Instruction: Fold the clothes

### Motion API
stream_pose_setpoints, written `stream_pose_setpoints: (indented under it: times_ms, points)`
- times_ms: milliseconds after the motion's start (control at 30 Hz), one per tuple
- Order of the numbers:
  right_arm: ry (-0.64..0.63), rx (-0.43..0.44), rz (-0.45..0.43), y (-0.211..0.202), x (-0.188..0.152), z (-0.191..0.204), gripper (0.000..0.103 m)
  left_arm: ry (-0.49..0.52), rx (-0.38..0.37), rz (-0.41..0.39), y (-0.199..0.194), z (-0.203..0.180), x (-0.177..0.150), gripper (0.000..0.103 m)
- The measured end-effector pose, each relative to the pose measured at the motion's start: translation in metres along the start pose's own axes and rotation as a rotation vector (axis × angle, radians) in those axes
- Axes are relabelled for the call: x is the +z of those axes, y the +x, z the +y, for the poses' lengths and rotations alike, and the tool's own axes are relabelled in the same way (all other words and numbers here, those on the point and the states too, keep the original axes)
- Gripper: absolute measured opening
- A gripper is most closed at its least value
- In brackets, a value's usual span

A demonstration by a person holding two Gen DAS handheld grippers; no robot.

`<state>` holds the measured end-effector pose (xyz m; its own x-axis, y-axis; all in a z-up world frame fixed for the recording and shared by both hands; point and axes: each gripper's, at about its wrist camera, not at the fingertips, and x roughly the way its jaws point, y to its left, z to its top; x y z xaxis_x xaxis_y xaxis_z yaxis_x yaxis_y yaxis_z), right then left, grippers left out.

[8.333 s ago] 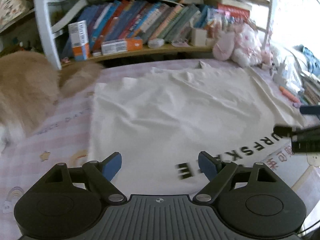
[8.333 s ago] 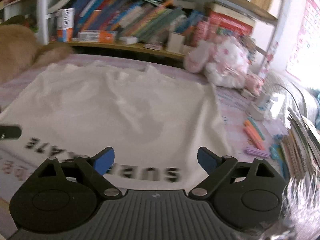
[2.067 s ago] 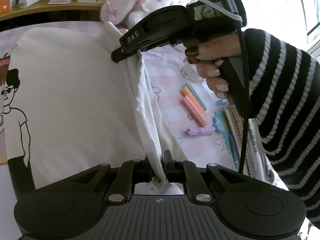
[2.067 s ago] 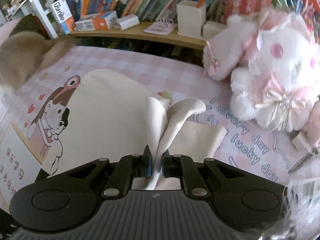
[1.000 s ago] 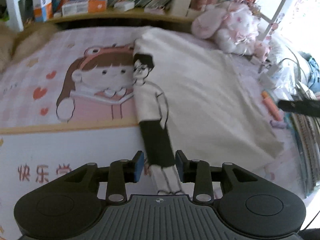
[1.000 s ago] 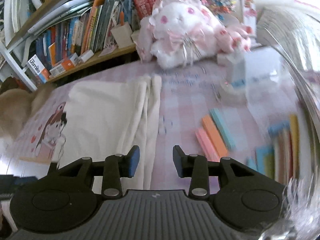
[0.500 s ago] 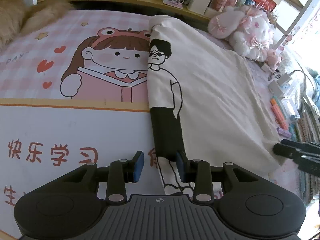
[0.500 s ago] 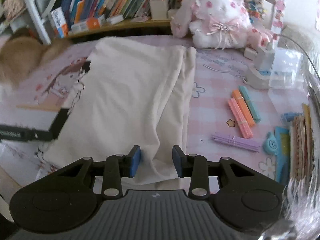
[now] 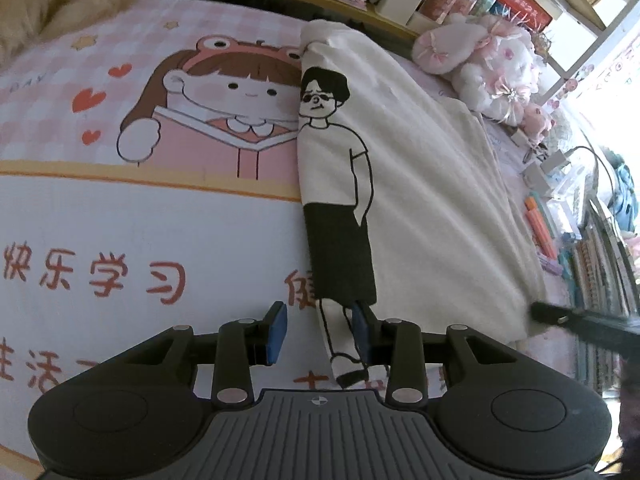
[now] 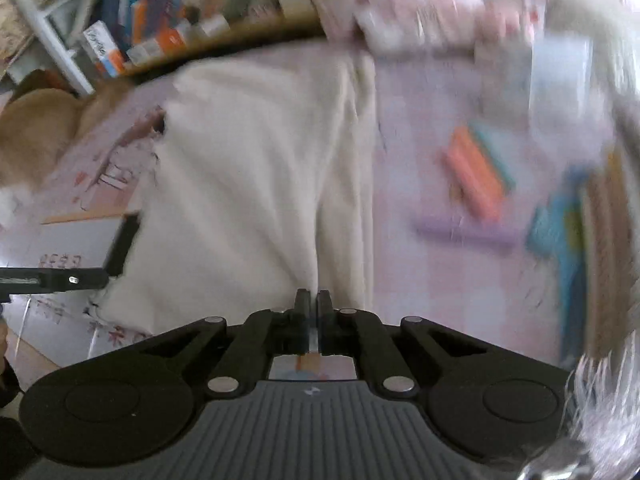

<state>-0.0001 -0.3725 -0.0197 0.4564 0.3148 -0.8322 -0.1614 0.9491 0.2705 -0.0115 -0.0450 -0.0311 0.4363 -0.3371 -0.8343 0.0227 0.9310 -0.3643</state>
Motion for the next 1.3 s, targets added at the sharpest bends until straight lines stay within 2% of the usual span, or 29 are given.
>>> stream_pose_setpoints:
  times_ms: [167, 233, 300, 333, 400, 467, 567, 767, 1000, 1100, 1167, 1300]
  points:
    - [-0.004, 0.004, -0.015, 0.000, -0.003, -0.002, 0.005, 0.010, -0.036, 0.018, 0.001, -0.004, -0.003, 0.041]
    - [-0.017, -0.012, -0.036, -0.006, -0.002, 0.001, 0.011, 0.015, -0.049, 0.028, 0.002, -0.006, -0.004, 0.041]
    - [-0.040, -0.034, -0.061, -0.013, -0.001, 0.005, 0.023, 0.017, -0.062, 0.036, 0.003, -0.008, -0.005, 0.039]
    - [-0.052, -0.043, -0.062, -0.013, -0.001, 0.007, 0.024, 0.018, -0.069, 0.040, 0.003, -0.008, -0.005, 0.038]
    - [-0.043, -0.046, -0.044, -0.009, 0.000, 0.005, 0.024, 0.019, -0.095, 0.056, 0.006, -0.010, -0.004, 0.032]
    - [-0.029, -0.046, -0.023, -0.005, 0.001, 0.001, 0.023, 0.018, -0.132, 0.080, 0.009, -0.010, -0.004, 0.014]
    - [0.000, -0.030, -0.010, -0.001, 0.002, -0.004, 0.023, 0.005, -0.159, 0.079, 0.008, -0.006, -0.002, 0.004]
    - [-0.005, 0.046, 0.041, 0.004, 0.002, 0.004, 0.018, 0.009, -0.183, -0.011, -0.032, 0.007, 0.002, 0.003]
    - [-0.100, 0.175, 0.132, 0.013, -0.005, 0.038, 0.017, -0.042, -0.091, 0.064, -0.045, 0.054, -0.014, 0.004]
    - [-0.175, 0.168, 0.148, 0.012, -0.009, 0.055, 0.017, -0.039, -0.082, 0.082, -0.045, 0.064, -0.022, 0.005]
    - [-0.214, 0.147, 0.149, 0.012, -0.012, 0.064, 0.017, -0.024, -0.083, 0.090, -0.046, 0.067, -0.022, 0.010]
    - [-0.223, 0.104, 0.141, 0.011, -0.015, 0.071, 0.017, 0.031, -0.064, 0.096, -0.047, 0.068, -0.010, 0.015]
